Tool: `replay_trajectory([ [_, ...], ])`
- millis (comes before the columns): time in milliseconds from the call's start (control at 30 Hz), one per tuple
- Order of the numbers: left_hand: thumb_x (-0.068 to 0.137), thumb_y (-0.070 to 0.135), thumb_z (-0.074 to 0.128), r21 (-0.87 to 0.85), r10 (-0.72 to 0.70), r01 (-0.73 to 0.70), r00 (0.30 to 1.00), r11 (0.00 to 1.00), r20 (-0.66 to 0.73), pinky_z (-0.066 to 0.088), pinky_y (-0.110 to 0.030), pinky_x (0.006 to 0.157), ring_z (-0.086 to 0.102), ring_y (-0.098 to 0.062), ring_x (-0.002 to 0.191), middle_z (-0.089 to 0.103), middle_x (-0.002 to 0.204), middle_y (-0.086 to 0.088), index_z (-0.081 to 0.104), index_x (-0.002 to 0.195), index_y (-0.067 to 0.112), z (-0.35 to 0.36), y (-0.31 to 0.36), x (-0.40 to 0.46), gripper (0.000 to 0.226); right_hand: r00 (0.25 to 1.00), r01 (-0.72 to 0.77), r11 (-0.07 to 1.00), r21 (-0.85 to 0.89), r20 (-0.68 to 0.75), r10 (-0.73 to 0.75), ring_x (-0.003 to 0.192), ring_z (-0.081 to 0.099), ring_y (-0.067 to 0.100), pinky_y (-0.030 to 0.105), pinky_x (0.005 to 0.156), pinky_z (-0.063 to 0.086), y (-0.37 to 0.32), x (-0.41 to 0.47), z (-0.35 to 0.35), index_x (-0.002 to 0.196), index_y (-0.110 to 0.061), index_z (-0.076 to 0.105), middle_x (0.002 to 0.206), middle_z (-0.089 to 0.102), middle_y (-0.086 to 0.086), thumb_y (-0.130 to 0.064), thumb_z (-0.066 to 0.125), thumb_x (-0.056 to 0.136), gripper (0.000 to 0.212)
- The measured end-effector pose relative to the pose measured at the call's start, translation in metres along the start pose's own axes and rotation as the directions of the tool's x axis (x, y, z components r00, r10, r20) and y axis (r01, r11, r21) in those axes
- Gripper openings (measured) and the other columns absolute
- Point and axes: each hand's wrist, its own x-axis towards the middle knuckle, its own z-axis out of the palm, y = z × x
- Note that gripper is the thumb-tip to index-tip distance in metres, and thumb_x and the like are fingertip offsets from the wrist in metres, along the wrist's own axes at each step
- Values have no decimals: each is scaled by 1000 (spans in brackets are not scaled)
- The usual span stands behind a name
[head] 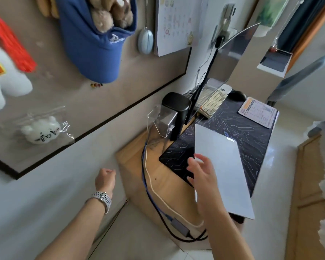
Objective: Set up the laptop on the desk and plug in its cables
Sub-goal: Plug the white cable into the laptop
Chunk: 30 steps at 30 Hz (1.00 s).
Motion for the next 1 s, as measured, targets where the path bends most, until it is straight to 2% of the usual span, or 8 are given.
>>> replay_trajectory([
  [133, 91, 10, 56, 98, -12, 5, 998, 995, 64, 47, -39, 90, 59, -39, 108, 64, 117, -26, 62, 110, -1, -4, 2, 32, 22, 991, -56, 988, -146, 115, 74, 102, 58, 6, 29, 91, 47, 24, 3, 43, 130, -25, 49, 111, 60, -9, -35, 56, 95, 37],
  [267, 89, 10, 58, 146, 0, -26, 985, 989, 175, 46, -36, 92, 59, -35, 111, 64, 120, -19, 65, 113, 4, 3, 10, 48, 26, 966, -119, 964, -238, 196, 168, 101, 57, 4, 19, 78, 45, 42, 10, 66, 134, -21, 48, 120, 59, -3, -36, 53, 96, 41],
  [400, 87, 11, 61, 150, -59, 25, 973, 988, 225, 48, -38, 95, 59, -35, 112, 66, 121, -18, 66, 113, 5, 10, 9, 64, 27, 948, -146, 932, -331, 224, 228, 107, 55, 7, 26, 90, 43, 54, 18, 75, 137, -22, 44, 124, 57, -6, -39, 49, 97, 44],
  [533, 86, 14, 63, 134, -93, 60, 964, 989, 250, 48, -38, 96, 60, -35, 113, 66, 121, -18, 65, 118, 5, 18, 5, 68, 33, 939, -155, 918, -364, 236, 252, 102, 55, -1, 23, 82, 44, 60, 22, 73, 136, -24, 45, 120, 57, -9, -39, 49, 98, 42],
  [667, 85, 14, 61, 135, -107, 70, 950, 988, 294, 51, -45, 92, 62, -37, 108, 68, 115, -19, 68, 112, 10, 28, -4, 77, 29, 937, -186, 899, -395, 205, 284, 109, 56, 8, 35, 97, 46, 65, 21, 65, 135, -26, 47, 125, 57, -7, -39, 51, 97, 41],
  [800, 87, 14, 59, 107, -133, 105, 944, 989, 303, 48, -48, 99, 58, -35, 114, 65, 123, -14, 64, 122, 15, 33, -12, 75, 36, 930, -220, 898, -380, 195, 311, 107, 58, 9, 31, 92, 49, 59, 19, 53, 134, -25, 48, 122, 58, -6, -35, 53, 96, 39],
  [933, 91, 8, 56, 3, -168, 179, 916, 984, 363, 43, -33, 68, 53, -26, 93, 62, 120, -17, 65, 109, 8, 32, -12, 54, 20, 945, -227, 902, -367, 143, 296, 100, 62, 11, 30, 91, 51, 51, 21, 42, 130, -20, 52, 115, 62, -2, -29, 51, 98, 33],
  [1000, 93, 12, 57, -15, -193, 220, 885, 975, 424, 40, -31, 71, 52, -23, 94, 61, 123, -13, 62, 114, 6, 31, -13, 48, 22, 947, -224, 904, -365, 139, 291, 100, 63, 12, 32, 94, 51, 49, 22, 41, 130, -20, 52, 114, 63, -1, -29, 50, 98, 33],
])
